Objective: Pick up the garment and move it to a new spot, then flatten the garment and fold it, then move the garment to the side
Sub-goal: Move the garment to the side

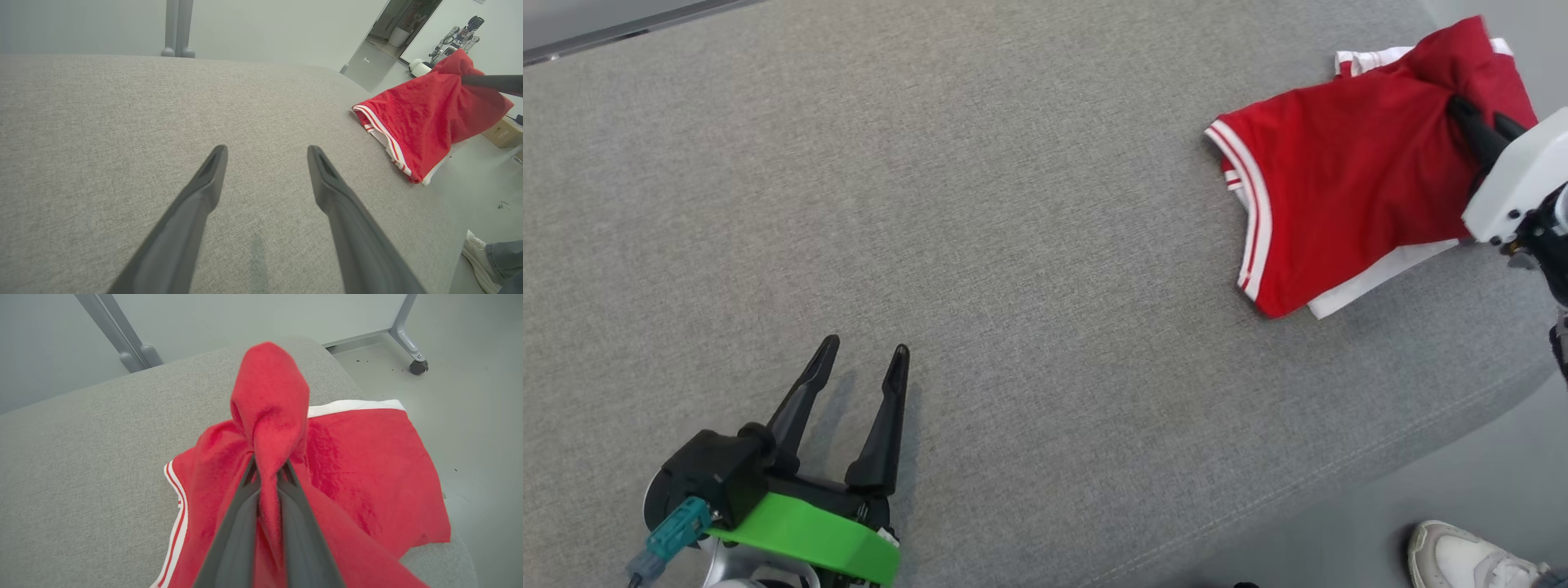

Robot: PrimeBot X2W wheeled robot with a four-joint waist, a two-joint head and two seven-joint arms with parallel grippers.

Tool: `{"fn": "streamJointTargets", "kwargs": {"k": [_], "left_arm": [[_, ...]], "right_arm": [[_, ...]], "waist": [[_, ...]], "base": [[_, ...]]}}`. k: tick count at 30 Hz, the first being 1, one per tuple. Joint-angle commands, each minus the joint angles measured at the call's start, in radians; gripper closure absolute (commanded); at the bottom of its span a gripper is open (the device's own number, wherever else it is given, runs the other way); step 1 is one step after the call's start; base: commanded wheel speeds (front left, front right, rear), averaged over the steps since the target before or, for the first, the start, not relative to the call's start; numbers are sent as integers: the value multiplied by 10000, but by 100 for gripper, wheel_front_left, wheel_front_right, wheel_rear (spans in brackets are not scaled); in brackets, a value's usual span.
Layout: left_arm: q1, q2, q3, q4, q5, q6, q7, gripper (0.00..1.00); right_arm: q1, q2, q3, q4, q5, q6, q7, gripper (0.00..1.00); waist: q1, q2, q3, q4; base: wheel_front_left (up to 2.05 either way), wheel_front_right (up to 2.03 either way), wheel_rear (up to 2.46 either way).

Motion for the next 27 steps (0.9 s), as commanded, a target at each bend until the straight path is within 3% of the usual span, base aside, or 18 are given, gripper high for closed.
{"fn": "streamJointTargets", "kwargs": {"k": [1,10,22,23,24,25,27], "left_arm": [[-184,-39,-14,36,37,-56,-11,0],[-197,40,-62,25,-21,-89,60,0],[-255,129,44,-40,-105,13,103,0],[-260,127,55,-40,-106,23,95,0],[-258,126,59,-34,-113,28,86,0],[-255,124,62,-30,-115,33,77,0],[-276,121,68,-25,-127,32,67,0]], "right_arm": [[-296,-175,-164,204,-126,3,-13,100],[-997,-770,-973,1317,-848,3,-261,100],[-1386,-1083,-2251,2654,-1998,2,-1063,100],[-1406,-1130,-2385,2750,-2178,2,-1187,79],[-1428,-1171,-2560,2876,-2406,2,-1343,47],[-1440,-1234,-2744,2988,-2688,2,-1541,0],[-1462,-1236,-3004,3207,-3215,2,-1899,0]], "waist": [[-1,-1,137,344],[-1,-1,294,649],[-1,-1,507,799],[-1,-1,509,810],[-1,-1,508,821],[-1,-1,510,832],[-1,-1,527,851]], "base": [[0,0,0],[0,0,0],[0,0,0],[0,0,0],[0,0,0],[0,0,0],[0,0,0]]}}
